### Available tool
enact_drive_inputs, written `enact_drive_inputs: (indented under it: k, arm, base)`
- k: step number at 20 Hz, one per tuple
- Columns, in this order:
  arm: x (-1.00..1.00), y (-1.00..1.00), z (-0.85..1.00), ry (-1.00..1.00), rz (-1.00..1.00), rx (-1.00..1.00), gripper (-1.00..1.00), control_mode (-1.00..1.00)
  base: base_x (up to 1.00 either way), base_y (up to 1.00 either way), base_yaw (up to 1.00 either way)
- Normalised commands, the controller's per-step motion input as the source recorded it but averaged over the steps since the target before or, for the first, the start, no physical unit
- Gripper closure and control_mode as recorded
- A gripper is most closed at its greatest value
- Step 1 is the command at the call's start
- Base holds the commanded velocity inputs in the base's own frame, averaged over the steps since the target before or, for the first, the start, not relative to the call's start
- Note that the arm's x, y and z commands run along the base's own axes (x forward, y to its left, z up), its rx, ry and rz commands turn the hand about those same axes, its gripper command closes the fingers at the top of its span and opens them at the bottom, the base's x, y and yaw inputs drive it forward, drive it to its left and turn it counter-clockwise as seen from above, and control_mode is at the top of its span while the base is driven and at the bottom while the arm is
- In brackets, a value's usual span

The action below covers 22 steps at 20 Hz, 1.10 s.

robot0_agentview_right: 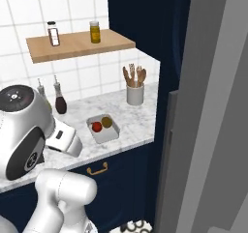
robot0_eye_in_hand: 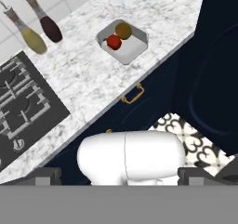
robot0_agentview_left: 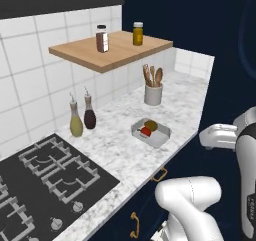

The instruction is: Take the meat container that has the chicken drumstick and place it on the second highest rack of the freezer. Then take the vegetable container that has the bell pepper and avocado and place it on the highest rack of the freezer.

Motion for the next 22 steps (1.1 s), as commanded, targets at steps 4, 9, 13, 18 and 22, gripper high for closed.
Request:
enact_drive_inputs:
  k: [4,9,13,18,22]
  arm:
    - [0.0,0.0,0.0,0.0,0.0,0.0,-1.0,1.0]
    - [0.68,0.08,0.03,0.12,0.0,-0.01,-1.0,-1.0]
    - [1.0,0.03,0.01,0.13,0.0,-0.01,-1.0,-1.0]
    - [1.0,-0.15,-0.31,0.1,0.0,-0.04,-1.0,-1.0]
    - [0.98,-0.24,-0.93,0.03,0.0,-0.01,-1.0,-1.0]
  base:
    - [0.0,0.0,0.0]
    - [0.0,0.0,0.0]
    - [0.0,0.0,0.0]
    - [0.0,0.0,0.0]
    - [0.0,0.0,0.0]
